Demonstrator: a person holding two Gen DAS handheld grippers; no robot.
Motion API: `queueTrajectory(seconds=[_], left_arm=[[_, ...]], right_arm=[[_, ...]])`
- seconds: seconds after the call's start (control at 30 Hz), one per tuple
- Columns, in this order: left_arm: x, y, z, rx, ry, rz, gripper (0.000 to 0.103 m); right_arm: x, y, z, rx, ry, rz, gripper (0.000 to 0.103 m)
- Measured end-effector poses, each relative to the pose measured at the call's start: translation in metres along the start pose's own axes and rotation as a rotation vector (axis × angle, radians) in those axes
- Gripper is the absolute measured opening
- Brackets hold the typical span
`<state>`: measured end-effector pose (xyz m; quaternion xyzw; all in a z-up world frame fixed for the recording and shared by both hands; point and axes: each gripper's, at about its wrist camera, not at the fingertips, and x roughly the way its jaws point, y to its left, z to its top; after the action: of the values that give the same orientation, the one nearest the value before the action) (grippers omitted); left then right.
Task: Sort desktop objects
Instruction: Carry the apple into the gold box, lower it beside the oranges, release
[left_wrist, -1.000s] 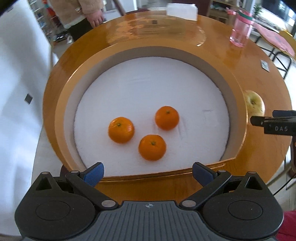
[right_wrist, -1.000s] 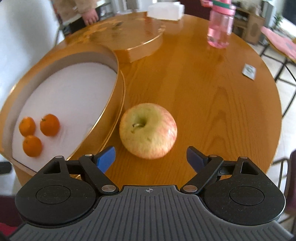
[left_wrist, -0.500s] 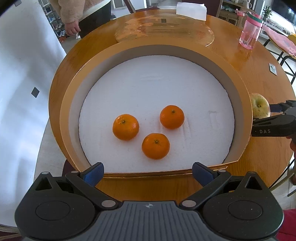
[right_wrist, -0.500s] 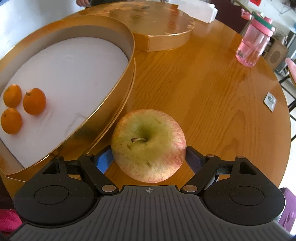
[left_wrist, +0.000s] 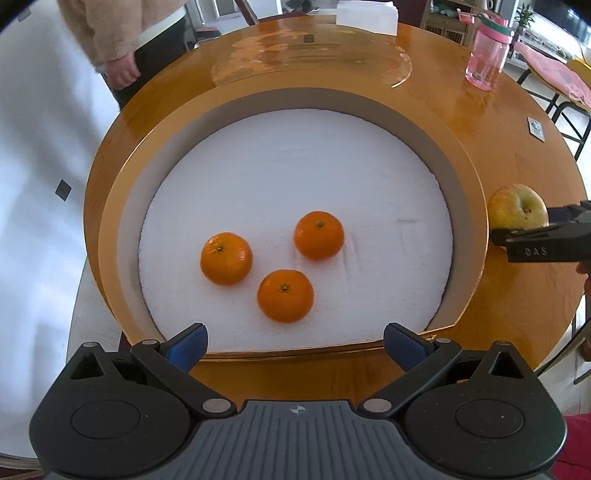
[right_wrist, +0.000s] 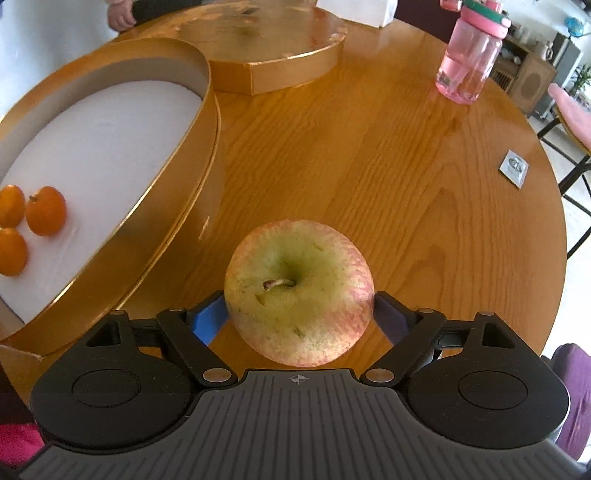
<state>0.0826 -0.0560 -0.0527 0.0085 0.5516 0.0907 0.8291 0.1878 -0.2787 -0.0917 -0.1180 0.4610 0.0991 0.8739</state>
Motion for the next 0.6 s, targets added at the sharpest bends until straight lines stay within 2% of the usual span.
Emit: queueTrajectory(seconds=[0.17, 0.23, 0.37, 0.5, 0.6], left_arm=[[0.002, 0.000, -0.002, -0.002, 0.019, 0.010, 0.101], [0.002, 0.003, -0.002, -0.003, 0.020, 0.015, 0.101], [0.002, 0.012, 0.000, 0.007, 0.010, 0.015, 0.101], [0.004, 0.029, 0.001, 0.001, 0.003, -0.001, 0.101], [0.005, 0.045, 0.003, -0.017, -0.008, -0.012, 0.101]], right_arm=[[0.006, -0.002, 0.010, 0.051, 0.032, -0.004, 0.089], [0.009, -0.003, 0.011, 0.069, 0.050, -0.006, 0.085], [0.008, -0.002, 0.010, 0.102, 0.054, -0.025, 0.084], [0.001, -0.011, 0.007, 0.236, 0.066, -0.026, 0.083], [-0.019, -0.014, 0.011, 0.299, 0.033, -0.031, 0.084]])
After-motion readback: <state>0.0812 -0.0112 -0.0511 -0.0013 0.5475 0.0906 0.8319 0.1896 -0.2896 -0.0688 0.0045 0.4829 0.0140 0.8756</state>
